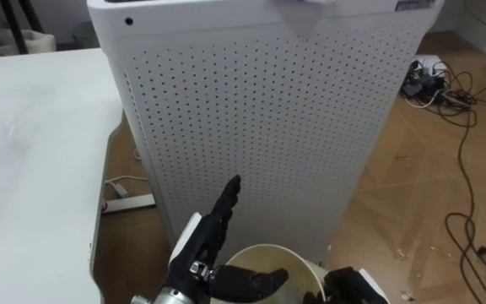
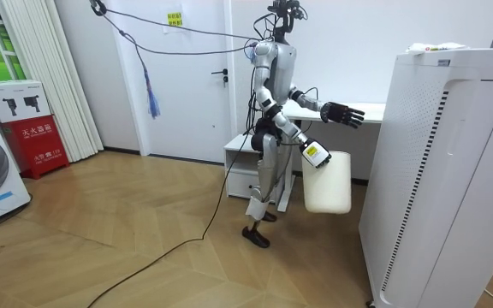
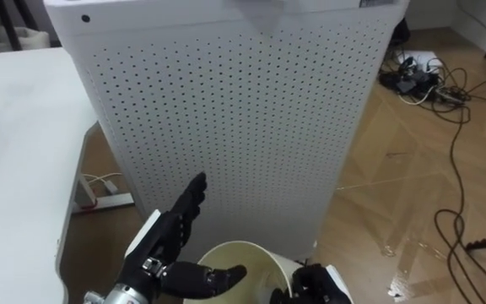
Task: Pick garbage
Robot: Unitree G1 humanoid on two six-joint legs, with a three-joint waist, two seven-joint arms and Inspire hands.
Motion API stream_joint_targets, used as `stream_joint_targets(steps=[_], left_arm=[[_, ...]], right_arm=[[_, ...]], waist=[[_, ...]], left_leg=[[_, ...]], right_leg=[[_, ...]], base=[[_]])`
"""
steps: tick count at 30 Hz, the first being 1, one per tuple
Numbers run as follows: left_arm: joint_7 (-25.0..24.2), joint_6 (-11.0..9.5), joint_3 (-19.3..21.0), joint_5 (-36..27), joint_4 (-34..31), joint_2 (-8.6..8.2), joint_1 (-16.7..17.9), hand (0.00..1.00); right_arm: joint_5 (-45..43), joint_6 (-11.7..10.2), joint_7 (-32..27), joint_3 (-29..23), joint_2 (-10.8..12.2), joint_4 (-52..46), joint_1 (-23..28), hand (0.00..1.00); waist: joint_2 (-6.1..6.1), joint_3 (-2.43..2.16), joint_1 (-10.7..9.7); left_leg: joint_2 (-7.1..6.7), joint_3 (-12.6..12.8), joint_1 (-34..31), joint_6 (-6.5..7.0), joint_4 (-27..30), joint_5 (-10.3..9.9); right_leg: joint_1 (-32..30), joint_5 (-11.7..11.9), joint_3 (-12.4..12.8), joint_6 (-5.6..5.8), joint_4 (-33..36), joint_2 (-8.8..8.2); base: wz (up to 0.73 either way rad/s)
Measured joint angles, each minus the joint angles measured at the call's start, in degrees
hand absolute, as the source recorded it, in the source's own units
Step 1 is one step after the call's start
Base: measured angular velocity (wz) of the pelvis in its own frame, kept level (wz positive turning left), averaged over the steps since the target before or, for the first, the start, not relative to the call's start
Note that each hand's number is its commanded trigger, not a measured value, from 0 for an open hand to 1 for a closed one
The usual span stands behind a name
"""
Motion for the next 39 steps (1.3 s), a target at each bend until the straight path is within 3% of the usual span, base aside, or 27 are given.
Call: stream_joint_targets(steps=[7,10,11,12,13,14,15,16,17,19,20,21,23,26,31,34,36,38,39], left_arm=[[6.0,-0.1,0.5,12.8,-6.7,0.74,1.3,0.0],[8.0,-0.1,2.1,16.1,-10.1,1.24,2.0,0.0],[9.1,-0.1,2.8,16.9,-11.7,1.53,2.0,0.0],[9.9,-0.2,3.1,16.8,-12.8,1.93,1.8,0.0],[10.3,-0.4,3.0,16.9,-13.3,1.69,1.7,0.0],[11.4,-0.9,2.3,17.4,-14.8,1.12,0.7,0.0],[12.6,-2.0,2.2,18.3,-16.5,0.82,0.9,0.0],[13.5,-2.5,2.3,18.7,-16.8,0.82,0.9,0.0],[15.1,-2.9,2.9,19.3,-17.4,1.35,0.8,0.0],[17.4,-2.9,5.1,19.5,-17.7,1.28,0.7,0.0],[18.4,-2.9,6.7,19.7,-18.1,1.26,0.6,0.0],[19.0,-2.9,7.5,20.6,-18.8,0.92,0.5,0.0],[19.6,-3.0,8.5,22.6,-21.8,0.51,0.4,0.0],[21.5,-5.0,9.1,25.5,-25.3,0.64,0.2,0.0],[25.7,-5.7,9.1,29.1,-25.5,0.72,0.2,0.0],[28.1,-5.9,9.2,32.1,-25.5,0.79,0.1,0.0],[29.5,-6.7,9.4,34.5,-25.5,1.4,-0.2,0.0],[30.1,-7.4,9.2,35.5,-25.5,2.16,-0.9,0.0],[30.2,-7.6,8.9,35.6,-25.3,2.32,-1.4,0.0]], right_arm=[[0.0,-0.1,-0.9,-0.1,-0.1,0.0,0.6,1.0],[-0.1,-1.5,-0.8,-0.2,-0.1,-0.5,2.5,1.0],[-0.1,-1.6,-0.8,-0.2,-0.1,-0.8,3.0,1.0],[0.1,-1.6,-1.0,-0.1,0.3,-1.0,3.7,1.0],[0.4,-1.8,-1.4,-0.2,0.2,-1.0,4.2,1.0],[1.2,-2.6,-2.0,-1.5,-0.5,-0.9,4.8,1.0],[1.4,-2.8,-2.2,-3.4,-0.8,0.5,5.2,1.0],[1.3,-2.8,-2.4,-4.0,-0.7,0.6,5.6,1.0],[1.3,-2.8,-2.4,-4.3,-0.3,0.4,6.3,1.0],[1.2,-3.1,-2.3,-4.4,0.1,-0.9,7.4,1.0],[1.3,-3.3,-2.3,-4.3,0.1,-2.3,8.3,1.0],[1.3,-3.7,-2.6,-4.5,0.0,-2.8,9.5,1.0],[1.7,-3.7,-2.5,-4.5,0.1,-2.6,9.7,1.0],[1.9,-3.7,-1.6,-4.5,0.3,-2.6,9.8,1.0],[1.7,-3.6,-1.4,-4.6,0.1,-0.5,9.6,1.0],[1.7,-3.6,-1.1,-4.5,0.2,2.4,9.5,1.0],[1.7,-3.5,-0.6,-4.2,0.2,3.0,9.5,1.0],[1.8,-3.5,-0.6,-4.1,0.2,3.2,9.6,1.0],[1.9,-3.5,-0.6,-4.0,0.1,4.0,9.6,1.0]], waist=[[-0.13,-0.03,0.0],[-0.41,-0.28,-0.3],[-0.62,-0.29,-0.5],[-1.85,0.19,-1.0],[-2.71,0.06,-1.3],[-2.36,-0.16,-1.6],[-2.49,-0.52,-0.2],[-2.3,-0.56,0.9],[-2.19,-0.48,1.8],[-1.64,-0.19,2.0],[-1.12,0.01,1.6],[-0.43,-0.49,0.7],[-0.02,-0.45,-0.1],[0.14,-0.39,-1.4],[-0.15,-0.09,-1.3],[0.31,0.29,-1.3],[0.9,0.58,-1.3],[0.77,0.65,-2.1],[0.29,0.96,-2.2]], left_leg=[[0.35,-0.1,0.8,-0.07,-0.3,0.0],[0.45,-0.2,1.2,-0.08,-0.2,0.0],[0.29,0.3,0.7,-0.12,1.2,0.0],[-0.78,1.2,-3.2,-1.01,7.8,-0.8],[-1.73,1.0,-5.2,-1.25,7.1,-0.8],[-2.49,0.0,-9.8,-1.6,1.3,1.7],[-2.5,2.3,-11.3,1.45,1.6,7.2],[-2.44,3.4,-10.7,1.59,1.3,7.1],[-2.42,3.7,-9.6,1.61,1.2,7.1],[-2.26,0.6,-7.8,1.59,0.8,7.1],[-2.3,-1.1,-6.7,0.96,0.6,6.7],[-2.21,-0.9,-5.7,0.78,0.0,6.6],[-2.01,-0.8,-4.5,0.74,-1.1,6.6],[-1.59,-0.7,-2.8,0.34,-2.1,6.3],[-0.25,0.5,-2.0,-0.32,-0.9,4.8],[1.77,1.9,-3.0,-1.03,4.4,1.7],[4.22,2.5,-5.2,-1.98,11.8,-2.1],[5.48,2.4,-7.2,-2.92,17.4,-3.6],[6.07,2.2,-8.9,-3.13,22.2,-3.4]], right_leg=[[0.7,0.0,-0.5,0.0,0.1,0.03],[1.5,0.1,0.0,-0.12,-0.7,0.2],[2.1,0.3,1.9,-0.4,-1.3,0.01],[4.2,0.5,7.7,-0.46,-3.1,-1.64],[4.6,0.6,10.3,-0.36,-3.8,-2.42],[4.0,0.4,11.4,0.05,-3.5,-3.33],[2.7,-1.1,11.5,2.34,-2.1,-4.51],[2.6,-1.1,10.3,2.64,-1.6,-4.56],[2.9,-1.0,7.0,2.86,-1.8,-4.73],[2.5,-0.1,3.7,2.07,-3.8,-4.03],[2.2,2.7,2.6,1.58,-5.6,-3.49],[3.3,3.2,1.9,1.69,-5.5,-3.38],[3.8,3.1,1.9,1.63,-5.6,-2.93],[4.4,2.9,1.8,1.23,-5.5,-2.11],[4.4,2.8,0.9,0.75,-4.0,-1.2],[4.1,1.6,-0.5,-0.3,-1.4,-0.4],[1.9,-1.8,-0.6,-1.26,4.0,0.55],[0.5,-4.7,-0.6,-2.13,7.8,0.83],[0.0,-6.1,-0.1,-2.27,9.7,0.92]], base=[[0.02],[-0.02],[0.29],[0.42],[0.8],[0.59],[0.33],[-0.2],[-0.44],[-0.46],[-0.19],[-0.1],[-0.04],[-0.04],[-0.16],[-0.26],[-0.34],[-0.11],[-0.11]])
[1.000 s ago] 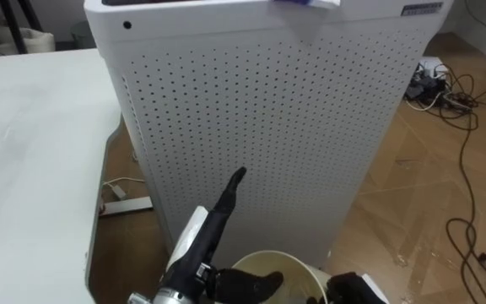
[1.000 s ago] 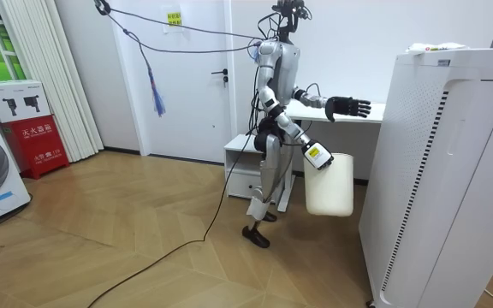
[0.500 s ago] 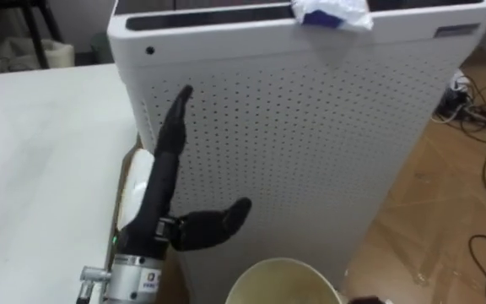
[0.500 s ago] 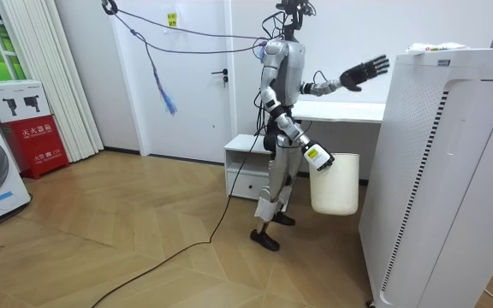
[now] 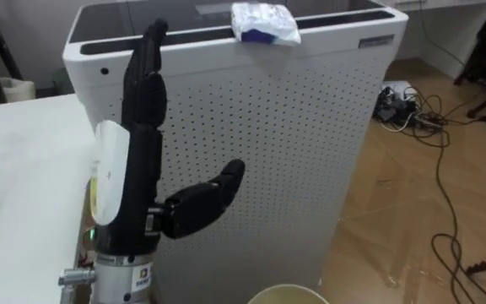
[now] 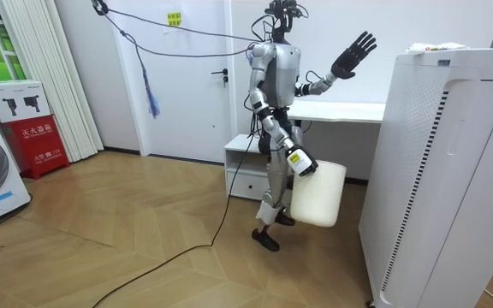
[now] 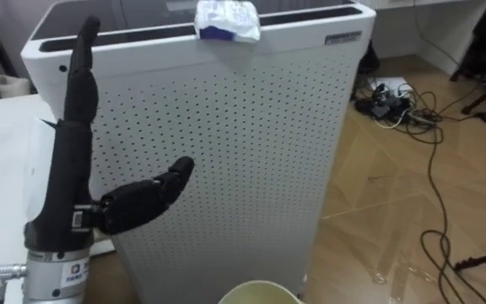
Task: Pick garbage
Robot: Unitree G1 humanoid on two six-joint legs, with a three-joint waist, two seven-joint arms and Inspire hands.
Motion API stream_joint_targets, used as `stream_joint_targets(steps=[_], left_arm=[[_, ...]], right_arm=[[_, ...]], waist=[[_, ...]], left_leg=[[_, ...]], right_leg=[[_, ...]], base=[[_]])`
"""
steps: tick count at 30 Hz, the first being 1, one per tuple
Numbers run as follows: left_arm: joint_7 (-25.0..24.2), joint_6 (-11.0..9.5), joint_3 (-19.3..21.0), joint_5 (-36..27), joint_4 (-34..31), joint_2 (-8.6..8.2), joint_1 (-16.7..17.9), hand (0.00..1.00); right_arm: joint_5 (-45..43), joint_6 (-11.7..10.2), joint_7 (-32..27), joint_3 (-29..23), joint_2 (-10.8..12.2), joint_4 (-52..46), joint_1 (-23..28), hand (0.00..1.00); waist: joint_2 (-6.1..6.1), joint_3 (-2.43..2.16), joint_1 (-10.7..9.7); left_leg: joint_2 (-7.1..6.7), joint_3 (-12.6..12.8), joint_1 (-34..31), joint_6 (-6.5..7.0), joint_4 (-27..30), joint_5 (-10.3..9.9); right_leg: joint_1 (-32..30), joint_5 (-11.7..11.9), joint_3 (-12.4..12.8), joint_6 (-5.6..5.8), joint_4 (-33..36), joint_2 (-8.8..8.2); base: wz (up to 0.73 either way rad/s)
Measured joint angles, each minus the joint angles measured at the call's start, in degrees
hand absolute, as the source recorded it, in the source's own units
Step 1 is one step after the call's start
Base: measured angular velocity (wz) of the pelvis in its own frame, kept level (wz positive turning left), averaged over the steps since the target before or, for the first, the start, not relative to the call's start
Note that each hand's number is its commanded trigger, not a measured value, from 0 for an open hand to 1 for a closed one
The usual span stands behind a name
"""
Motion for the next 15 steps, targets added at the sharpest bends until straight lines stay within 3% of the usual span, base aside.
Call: stream_joint_targets(steps=[2,4,5,6,7,8,9,10,11,12,13,15], left_arm=[[0.4,-0.3,0.1,0.0,0.0,-0.07,0.0,0.0],[1.2,-0.7,0.4,0.0,0.2,-0.11,0.0,0.0],[1.6,-1.4,0.5,0.0,0.8,-0.34,-0.1,0.0],[1.6,-2.1,0.4,0.4,0.9,-0.45,-0.5,0.0],[1.8,-2.5,0.4,0.7,0.9,-0.43,-0.7,0.0],[2.5,-3.1,0.5,1.2,0.9,-0.37,-1.1,0.0],[3.5,-3.4,0.8,2.5,0.9,-0.55,-1.1,0.0],[3.7,-3.7,1.2,3.3,0.9,-0.65,-1.1,0.0],[4.1,-4.1,1.9,4.9,0.9,-0.8,-1.0,0.0],[4.8,-4.3,2.4,5.7,0.9,-0.67,-1.1,0.0],[5.2,-4.3,2.5,6.1,0.9,-0.58,-1.2,0.0],[5.9,-4.2,2.5,6.9,0.9,-0.16,-2.0,0.0]], right_arm=[[-0.1,0.0,0.0,0.0,-0.5,1.4,0.0,1.0],[-0.8,0.0,0.0,0.0,-0.8,1.6,0.0,1.0],[-1.5,0.0,-0.1,-0.1,-0.7,1.6,0.1,1.0],[-1.7,0.0,-0.1,-0.3,-1.4,1.7,0.1,1.0],[-1.6,0.1,-0.1,-0.3,-1.8,1.8,0.1,1.0],[-1.6,0.1,-0.2,-0.2,-2.2,2.1,0.1,1.0],[-1.8,0.4,-0.2,0.1,-2.4,2.2,0.1,1.0],[-2.1,0.7,-0.2,0.2,-2.3,2.3,0.1,1.0],[-2.6,1.0,-0.1,0.8,-2.2,2.4,0.1,1.0],[-2.6,1.0,0.0,1.2,-2.2,2.4,0.1,1.0],[-2.5,1.0,0.0,1.3,-2.2,2.4,0.0,1.0],[-1.7,1.1,0.0,1.5,-2.3,2.4,-0.5,1.0]], waist=[[0.5,-0.19,0.6],[0.7,-0.22,0.8],[0.32,-0.08,0.7],[0.42,-0.14,0.7],[0.4,-0.25,1.0],[0.42,-0.28,2.4],[0.42,-0.33,3.8],[0.29,-0.33,4.3],[-0.17,-0.89,4.9],[-0.81,-1.45,5.3],[-0.98,-1.55,5.6],[-2.33,-0.97,6.3]], left_leg=[[1.42,-0.2,-2.0,-0.63,5.9,0.6],[1.37,-1.8,-4.8,-0.51,11.4,3.1],[-0.17,-3.6,-6.6,-0.08,11.7,2.7],[-2.51,-5.3,-8.8,0.1,8.1,2.5],[-3.52,-5.9,-9.9,-0.19,5.3,2.8],[-5.0,-6.8,-11.3,-0.92,-2.3,4.0],[-6.15,-8.0,-11.9,-0.89,-9.7,7.5],[-6.69,-8.8,-12.0,-0.52,-11.8,10.2],[-7.79,-10.1,-11.2,-0.09,-13.9,13.9],[-8.88,-9.9,-10.0,1.29,-14.1,14.9],[-9.12,-9.4,-9.5,1.92,-13.9,15.1],[-9.97,-8.0,-9.1,3.5,-10.4,12.8]], right_leg=[[0.0,-0.5,1.4,-0.87,1.1,0.91],[0.7,-1.0,3.9,-1.19,1.8,1.53],[1.0,-1.3,5.4,-1.29,1.8,1.24],[1.0,-1.5,6.3,-1.13,1.7,0.76],[0.8,-1.6,6.8,-1.04,1.7,0.55],[0.8,-1.9,8.3,-0.8,1.7,0.19],[1.1,-2.5,9.3,-0.53,1.7,-0.2],[1.3,-2.9,9.8,-0.38,1.7,-0.47],[2.0,-3.9,10.9,0.38,1.8,-0.75],[2.8,-4.6,11.0,1.32,1.4,-1.44],[3.2,-4.8,10.6,1.69,1.3,-2.01],[4.4,-5.4,9.9,2.8,1.2,-3.74]], base=[[-0.36],[-0.3],[-0.13],[-0.18],[-0.38],[-0.67],[-0.76],[-0.74],[-0.59],[-0.54],[-0.5],[-0.35]])
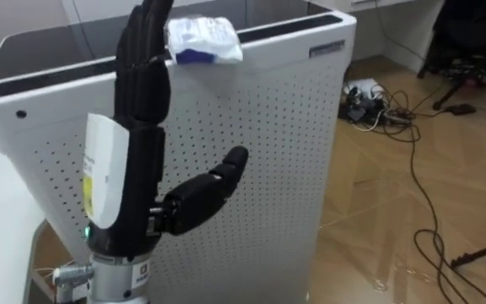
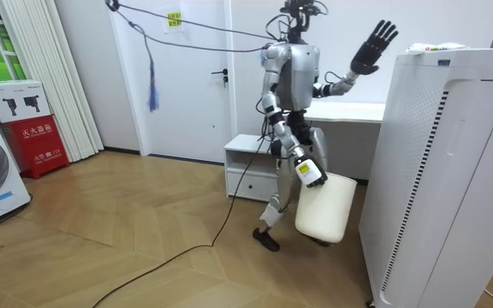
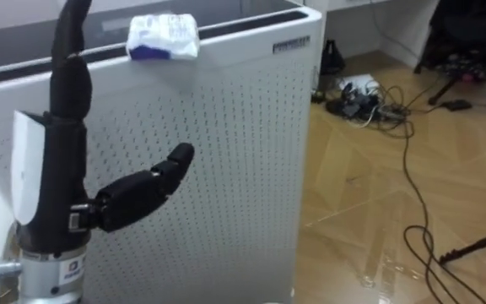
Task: Pick garbage
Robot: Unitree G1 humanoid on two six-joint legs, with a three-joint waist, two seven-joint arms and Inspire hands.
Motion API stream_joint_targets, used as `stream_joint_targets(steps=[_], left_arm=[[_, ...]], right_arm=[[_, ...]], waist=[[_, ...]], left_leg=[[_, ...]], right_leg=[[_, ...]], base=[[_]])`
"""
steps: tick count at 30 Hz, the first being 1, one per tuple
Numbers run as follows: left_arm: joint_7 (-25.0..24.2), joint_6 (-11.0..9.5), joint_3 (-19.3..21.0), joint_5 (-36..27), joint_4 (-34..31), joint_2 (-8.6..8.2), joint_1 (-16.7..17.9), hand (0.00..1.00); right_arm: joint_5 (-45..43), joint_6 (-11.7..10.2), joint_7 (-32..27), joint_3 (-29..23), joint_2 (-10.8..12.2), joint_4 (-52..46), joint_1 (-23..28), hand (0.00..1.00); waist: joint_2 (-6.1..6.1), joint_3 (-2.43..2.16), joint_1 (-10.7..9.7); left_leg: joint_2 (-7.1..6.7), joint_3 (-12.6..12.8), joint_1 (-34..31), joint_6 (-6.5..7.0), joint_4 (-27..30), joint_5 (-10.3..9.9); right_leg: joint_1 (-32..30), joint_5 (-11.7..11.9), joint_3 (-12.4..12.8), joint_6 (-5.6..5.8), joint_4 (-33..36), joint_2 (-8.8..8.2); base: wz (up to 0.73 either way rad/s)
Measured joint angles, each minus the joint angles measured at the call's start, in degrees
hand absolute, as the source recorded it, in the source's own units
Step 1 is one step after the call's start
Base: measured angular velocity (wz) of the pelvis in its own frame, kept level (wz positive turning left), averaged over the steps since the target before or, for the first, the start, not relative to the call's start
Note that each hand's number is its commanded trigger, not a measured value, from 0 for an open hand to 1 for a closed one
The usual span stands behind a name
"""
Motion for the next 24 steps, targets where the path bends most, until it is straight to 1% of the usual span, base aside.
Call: stream_joint_targets(steps=[1,2,3,4,5,6,7,8,9,10,11,12,13,14,15,16,17,18,19,20,21,22,23,24], left_arm=[[0.0,0.1,0.0,0.2,0.0,0.15,-0.3,0.0],[0.0,0.4,0.0,0.9,0.0,0.59,-1.1,0.0],[0.0,0.6,0.0,1.4,0.0,0.76,-2.1,0.0],[0.0,0.6,0.0,1.7,0.0,0.76,-2.6,0.0],[0.0,0.6,-0.1,2.5,0.0,0.8,-3.8,0.0],[0.1,0.6,0.0,3.8,0.0,0.8,-5.1,0.0],[0.2,0.5,0.0,4.5,0.0,0.83,-5.6,0.0],[0.3,0.5,0.0,5.5,0.0,0.89,-6.4,0.0],[0.4,0.5,0.0,6.4,0.0,1.2,-7.0,0.0],[0.4,0.5,0.0,7.0,0.0,1.4,-7.4,0.0],[1.0,0.3,-0.1,7.8,-0.1,1.67,-7.7,0.0],[1.8,-0.8,-0.3,8.2,-0.9,2.1,-7.7,0.0],[2.2,-1.4,-0.3,8.2,-1.3,2.37,-7.7,0.0],[3.2,-2.3,-0.8,8.3,-1.4,2.86,-7.6,0.0],[3.7,-2.5,-0.8,8.9,-1.5,2.82,-7.4,0.0],[3.8,-2.4,-0.7,9.0,-1.5,2.81,-7.4,0.0],[4.0,-2.2,-0.5,9.1,-1.4,2.82,-7.4,0.0],[4.0,-1.7,-0.5,9.1,-1.3,2.66,-7.0,0.0],[4.1,-1.5,-0.3,9.3,-1.4,2.68,-7.0,0.0],[4.3,-1.3,-0.1,9.8,-1.5,3.05,-7.1,0.0],[4.4,-1.1,-0.1,10.6,-1.5,3.18,-7.1,0.0],[4.4,-0.9,-0.1,11.0,-1.6,3.21,-7.1,0.0],[4.4,-0.4,-0.1,11.8,-1.6,3.28,-7.1,0.0],[4.3,-0.1,-0.1,12.2,-1.6,3.52,-7.0,0.0]], right_arm=[[0.3,0.0,0.0,0.0,0.0,0.0,-0.1,1.0],[0.3,0.0,0.1,0.1,0.0,0.1,-0.2,1.0],[0.3,0.4,0.5,0.1,0.0,-0.1,-0.1,1.0],[0.3,0.9,0.7,0.2,0.0,-0.5,-0.1,1.0],[0.2,1.6,1.0,0.2,0.2,-1.0,-0.1,1.0],[-0.6,1.7,1.1,0.1,0.2,-1.4,-0.1,1.0],[-0.9,1.7,1.1,0.1,0.1,-1.4,-0.1,1.0],[-1.0,1.7,1.2,0.1,-0.2,-1.7,-0.1,1.0],[-1.0,1.7,1.2,0.1,-0.2,-1.9,-0.1,1.0],[-1.0,1.7,1.3,0.1,-0.2,-2.1,-0.1,1.0],[-1.0,1.6,1.6,0.0,-0.2,-2.5,-0.1,1.0],[-1.0,1.6,2.0,0.1,-0.2,-2.5,-0.1,1.0],[-1.0,1.6,2.2,0.0,-0.2,-2.5,-0.1,1.0],[-1.6,1.7,2.5,0.0,-0.3,-2.5,0.0,1.0],[-2.8,1.7,2.8,0.0,-0.3,-2.5,0.1,1.0],[-3.3,1.7,3.1,0.0,-0.2,-2.5,0.1,1.0],[-3.6,1.7,3.6,0.1,-0.1,-2.6,0.0,1.0],[-3.7,2.0,3.9,0.1,-0.1,-2.6,0.3,1.0],[-3.8,2.1,4.2,0.1,-0.1,-2.7,0.2,1.0],[-4.1,2.3,4.5,0.1,-0.1,-3.2,0.1,1.0],[-4.8,2.6,5.0,0.1,-0.1,-3.7,0.1,1.0],[-5.3,2.7,5.1,0.1,-0.2,-4.0,0.1,1.0],[-5.4,2.8,5.3,0.1,-0.2,-4.1,0.1,1.0],[-5.4,2.8,5.6,0.1,-0.2,-4.2,0.1,1.0]], waist=[[-0.06,0.04,0.0],[0.01,0.01,-0.2],[0.23,0.06,-0.9],[0.52,0.08,-0.9],[0.66,0.14,-1.1],[0.72,0.15,-1.2],[0.81,0.18,-1.2],[1.26,0.3,-1.4],[2.08,0.38,-1.3],[2.46,0.4,-1.2],[3.25,0.38,-1.0],[3.52,0.36,-0.7],[3.52,0.39,-0.7],[3.51,0.4,-0.8],[3.43,0.39,-0.8],[3.32,0.36,-0.9],[2.99,0.49,-1.0],[3.07,0.32,-1.0],[3.4,0.11,-0.7],[3.96,-0.21,-0.7],[3.78,-0.15,-0.6],[3.78,-0.15,-0.4],[3.89,-0.23,-0.4],[3.78,-0.16,0.1]], left_leg=[[-0.01,0.2,-0.3,0.16,1.0,-1.0],[-0.28,0.3,-0.7,0.53,2.9,-3.0],[-0.7,0.3,-0.5,1.1,4.2,-4.7],[-0.86,0.4,-0.3,1.47,4.7,-5.5],[-1.47,1.0,0.6,2.14,5.2,-6.7],[-2.2,1.8,1.6,2.96,5.6,-7.9],[-2.64,1.9,2.2,3.31,5.6,-8.3],[-3.01,2.3,3.5,4.0,5.7,-9.1],[-3.01,2.5,4.6,4.4,5.6,-9.9],[-2.95,2.4,5.1,4.61,5.3,-10.2],[-2.58,2.3,5.8,4.79,4.4,-10.5],[-2.33,2.3,6.3,4.81,3.1,-10.5],[-2.22,2.3,6.6,4.82,2.7,-10.5],[-1.96,2.2,7.2,4.79,2.1,-10.4],[-1.79,2.0,8.2,4.59,1.3,-10.4],[-1.79,1.8,8.7,4.4,1.0,-10.4],[-1.81,1.6,9.4,3.82,0.9,-10.6],[-1.23,0.7,10.1,3.23,0.3,-10.8],[-0.78,0.5,10.1,2.94,0.2,-10.8],[-0.27,-0.2,10.1,2.43,-0.2,-10.5],[0.14,-0.4,10.4,1.99,-1.0,-10.3],[0.33,-0.5,10.5,1.84,-1.1,-10.2],[0.58,-1.0,10.8,1.48,-1.5,-10.0],[0.7,-1.4,11.1,1.08,-2.2,-9.7]], right_leg=[[0.1,0.0,-0.1,0.06,0.1,-0.17],[0.3,-0.1,-0.9,0.28,0.7,-0.66],[0.5,-0.3,-1.2,0.63,2.8,-1.15],[0.0,-0.4,-1.7,0.71,4.9,-1.58],[-1.5,-0.2,-2.8,0.95,10.1,-2.78],[-3.2,0.5,-3.0,1.98,15.0,-4.32],[-3.7,1.0,-3.1,2.44,17.1,-4.93],[-4.2,2.6,-3.2,2.67,20.0,-5.78],[-4.8,4.5,-3.4,2.88,22.1,-6.08],[-5.1,5.4,-3.6,2.85,22.9,-6.15],[-6.0,5.1,-4.0,3.17,23.1,-6.33],[-7.9,3.3,-4.4,3.2,22.1,-6.09],[-9.0,2.5,-4.5,2.97,21.4,-5.95],[-10.5,2.0,-4.7,2.91,18.4,-5.68],[-11.2,2.4,-5.2,2.71,13.0,-5.67],[-11.0,3.4,-5.5,2.54,9.6,-5.7],[-10.8,7.6,-5.7,4.03,3.9,-5.19],[-9.6,8.1,-6.6,3.69,2.1,-4.17],[-9.0,8.6,-6.8,3.43,1.2,-3.6],[-8.2,9.2,-7.4,3.0,-0.1,-2.77],[-7.7,9.6,-7.7,2.67,-1.0,-2.34],[-7.6,9.6,-7.9,2.56,-1.2,-2.14],[-7.0,9.8,-8.3,2.25,-1.9,-1.75],[-6.6,10.0,-8.8,2.0,-2.6,-1.6]], base=[[-0.14],[-0.03],[0.04],[0.04],[0.0],[-0.07],[-0.05],[-0.11],[-0.12],[-0.19],[-0.16],[-0.14],[-0.04],[0.06],[0.1],[0.14],[0.2],[0.14],[0.12],[0.06],[0.08],[0.09],[0.09],[0.09]])
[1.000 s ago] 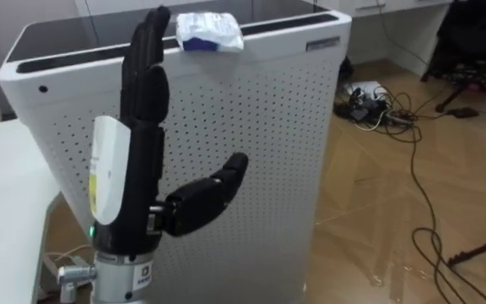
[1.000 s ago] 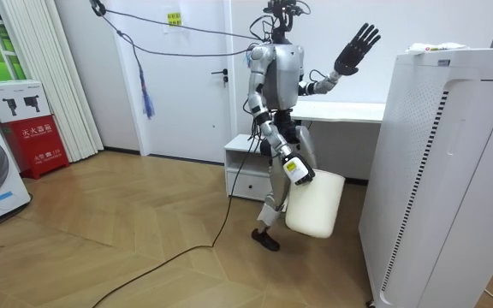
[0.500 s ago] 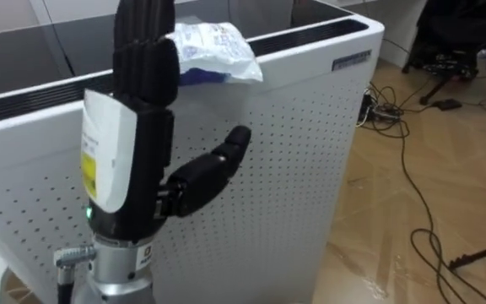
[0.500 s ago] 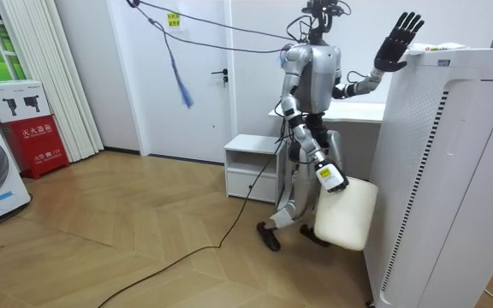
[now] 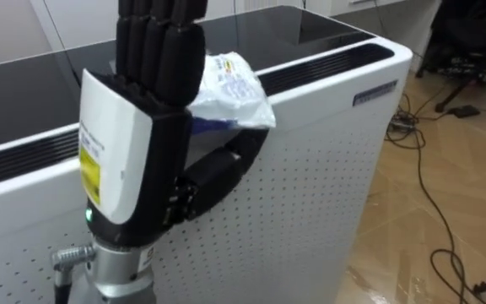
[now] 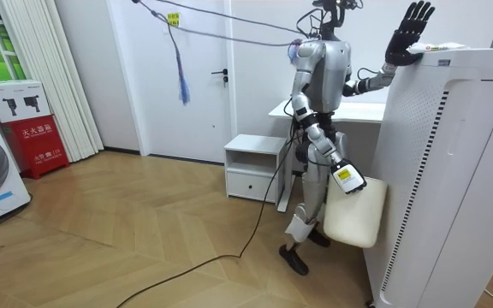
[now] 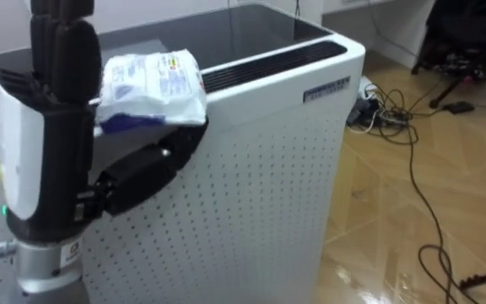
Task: Pick garbage
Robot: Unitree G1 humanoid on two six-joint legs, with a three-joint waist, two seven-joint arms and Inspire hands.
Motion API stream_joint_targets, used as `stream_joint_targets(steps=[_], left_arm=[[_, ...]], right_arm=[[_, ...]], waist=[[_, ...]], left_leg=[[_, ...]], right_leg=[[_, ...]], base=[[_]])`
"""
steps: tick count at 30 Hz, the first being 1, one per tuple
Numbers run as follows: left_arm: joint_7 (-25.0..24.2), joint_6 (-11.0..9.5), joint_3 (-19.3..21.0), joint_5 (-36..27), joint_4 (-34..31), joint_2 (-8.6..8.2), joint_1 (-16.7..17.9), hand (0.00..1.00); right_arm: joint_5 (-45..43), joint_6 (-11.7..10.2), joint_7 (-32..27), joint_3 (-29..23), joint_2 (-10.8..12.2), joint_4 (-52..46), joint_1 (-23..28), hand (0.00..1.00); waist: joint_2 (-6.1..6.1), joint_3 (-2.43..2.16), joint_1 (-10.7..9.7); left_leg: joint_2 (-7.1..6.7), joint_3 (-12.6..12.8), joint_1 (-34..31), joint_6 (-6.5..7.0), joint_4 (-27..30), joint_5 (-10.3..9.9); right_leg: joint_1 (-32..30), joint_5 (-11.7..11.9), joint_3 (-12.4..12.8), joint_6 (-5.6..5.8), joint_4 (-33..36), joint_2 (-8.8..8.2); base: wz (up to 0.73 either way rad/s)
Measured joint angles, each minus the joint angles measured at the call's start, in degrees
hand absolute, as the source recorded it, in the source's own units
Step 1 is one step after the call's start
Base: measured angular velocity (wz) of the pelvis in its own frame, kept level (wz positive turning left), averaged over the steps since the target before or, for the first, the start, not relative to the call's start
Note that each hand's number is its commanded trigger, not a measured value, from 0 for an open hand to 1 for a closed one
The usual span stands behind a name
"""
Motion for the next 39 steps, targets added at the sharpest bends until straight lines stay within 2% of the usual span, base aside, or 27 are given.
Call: stream_joint_targets(steps=[1,2,3,4,5,10,12,15,26,36,39], left_arm=[[0.0,0.1,0.0,0.1,0.0,0.1,0.0,0.0],[-0.1,0.5,0.0,0.8,-0.1,0.44,0.0,0.13],[-0.4,0.6,0.2,1.6,-0.5,0.94,0.1,0.65],[-0.7,0.6,0.4,1.8,-0.9,1.1,0.3,0.78],[-1.5,0.6,1.0,2.3,-2.2,1.23,0.9,1.0],[-4.4,0.7,2.1,2.3,-5.8,3.58,2.7,1.0],[-5.8,0.7,2.2,2.3,-6.4,4.97,3.3,1.0],[-6.9,0.8,2.2,2.3,-7.3,6.1,4.5,1.0],[-7.5,2.3,2.4,2.2,-7.3,6.0,6.7,1.0],[-5.6,2.3,2.4,1.8,-7.9,5.95,6.8,1.0],[-6.3,2.1,2.2,-2.7,-8.2,5.66,6.8,1.0]], right_arm=[[0.0,0.0,0.1,0.0,0.0,0.0,0.0,1.0],[0.0,0.0,0.2,0.0,0.1,0.0,0.0,1.0],[0.0,0.0,0.9,0.0,0.3,0.0,0.0,1.0],[-0.1,0.0,1.4,0.0,0.3,0.0,0.0,1.0],[-0.1,0.0,2.0,0.0,0.2,0.0,0.0,1.0],[-0.1,0.1,4.4,0.0,0.2,-0.1,0.0,1.0],[0.0,0.1,4.6,0.0,0.2,-0.1,-0.1,1.0],[0.0,0.4,5.0,0.0,0.1,-0.7,-0.1,1.0],[-0.2,1.0,5.8,0.2,-0.3,-2.8,0.1,1.0],[-0.2,1.0,5.6,0.2,-0.5,-2.8,0.1,1.0],[-0.1,1.0,5.7,0.2,-0.5,-2.8,0.1,1.0]], waist=[[-0.02,0.01,0.1],[-0.02,0.02,0.6],[-0.09,0.04,0.8],[-0.1,0.02,0.7],[-0.1,0.01,0.9],[-0.04,-0.08,1.0],[-0.03,-0.09,1.1],[0.14,-0.2,1.2],[0.89,-0.55,1.7],[0.61,-0.37,1.4],[0.55,-0.33,1.4]], left_leg=[[0.08,-0.1,0.2,-0.19,-0.4,0.2],[0.35,-0.1,0.6,-0.46,-1.0,0.4],[0.63,-0.1,1.0,-0.72,-1.5,0.5],[0.64,-0.1,1.0,-0.81,-1.6,0.6],[0.66,-0.2,1.1,-1.03,-2.0,0.7],[0.97,-0.5,2.0,-1.55,-3.7,1.2],[1.1,-0.8,2.0,-1.63,-3.6,1.3],[1.46,-1.2,2.7,-1.64,-4.1,1.3],[1.48,-2.0,5.0,-2.11,-6.7,1.9],[0.98,-3.2,5.3,-2.47,-8.4,3.0],[0.94,-3.3,5.8,-2.52,-9.0,3.1]], right_leg=[[0.3,0.1,-0.1,-0.21,-0.4,0.16],[0.7,0.3,-0.1,-0.47,-1.2,0.51],[1.1,0.4,-0.1,-0.65,-1.6,0.85],[1.3,0.5,-0.3,-0.72,-2.3,0.97],[1.3,0.5,-0.6,-0.89,-2.7,1.1],[1.8,0.7,-0.7,-1.33,-4.3,1.71],[2.5,0.8,-1.3,-1.43,-4.5,1.78],[3.5,0.8,-1.8,-1.43,-5.2,1.8],[6.0,0.9,-3.2,-1.61,-7.0,1.95],[6.4,0.8,-3.9,-1.89,-8.2,2.08],[6.6,0.8,-3.8,-1.88,-8.4,2.12]], base=[[0.0],[-0.04],[0.0],[0.0],[0.05],[0.01],[0.08],[0.08],[0.03],[0.05],[0.0]])
